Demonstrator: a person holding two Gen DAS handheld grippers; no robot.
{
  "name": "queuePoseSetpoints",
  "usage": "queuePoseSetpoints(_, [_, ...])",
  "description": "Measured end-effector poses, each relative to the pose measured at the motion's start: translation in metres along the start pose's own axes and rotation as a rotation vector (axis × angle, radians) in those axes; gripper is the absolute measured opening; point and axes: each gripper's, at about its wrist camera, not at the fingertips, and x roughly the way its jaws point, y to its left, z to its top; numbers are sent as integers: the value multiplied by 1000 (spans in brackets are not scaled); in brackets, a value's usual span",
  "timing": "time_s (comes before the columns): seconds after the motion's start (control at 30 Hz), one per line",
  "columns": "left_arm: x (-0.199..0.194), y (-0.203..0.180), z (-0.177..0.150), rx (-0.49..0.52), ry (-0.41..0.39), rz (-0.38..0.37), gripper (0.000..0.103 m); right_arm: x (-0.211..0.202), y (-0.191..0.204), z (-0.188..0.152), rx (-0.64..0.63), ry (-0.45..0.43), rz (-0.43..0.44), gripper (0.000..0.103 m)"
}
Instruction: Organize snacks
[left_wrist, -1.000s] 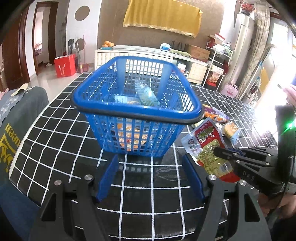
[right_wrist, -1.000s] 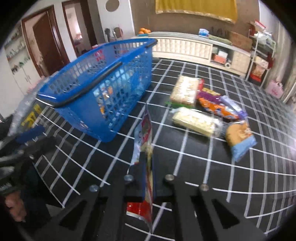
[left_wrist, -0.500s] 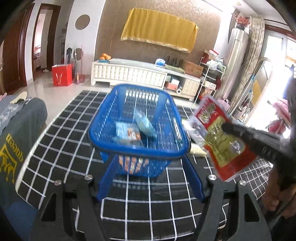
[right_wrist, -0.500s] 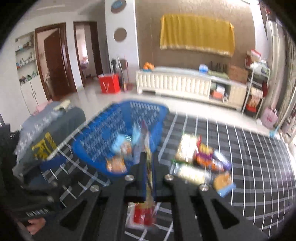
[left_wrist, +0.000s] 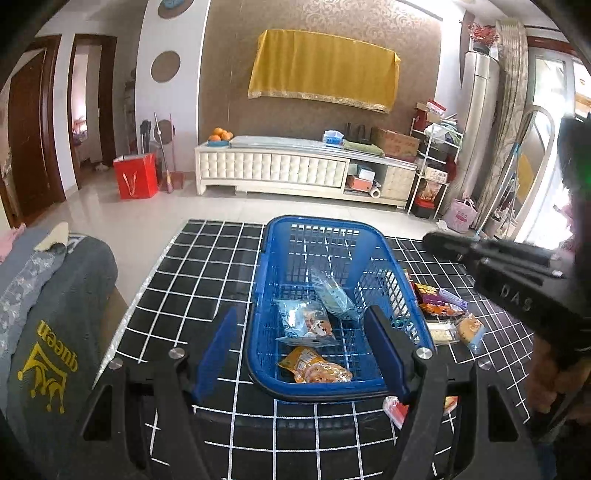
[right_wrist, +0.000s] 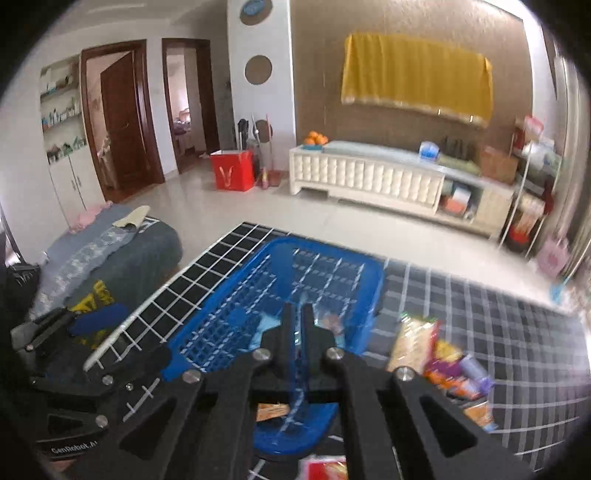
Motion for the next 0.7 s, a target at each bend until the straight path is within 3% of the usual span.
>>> queuePoseSetpoints(0.13, [11,4,-1,-14,25,-19,69,12,1,-8,10,58,59,5])
queuePoseSetpoints(0.53, [49,4,0,-21,110,-26,69,48,-8,-26,62,259,54,6])
queuePoseSetpoints(0.6, [50,4,0,-19,114,-25,69,49,-10,-28,64,273,55,14])
queuePoseSetpoints(0.67, [51,4,0,-14,122,-21,69,47,-11,-28,67,271,50,51])
queuePoseSetpoints(0.7, [51,3,0,-12,124,-19,69,43,-11,-29,66,262,50,62])
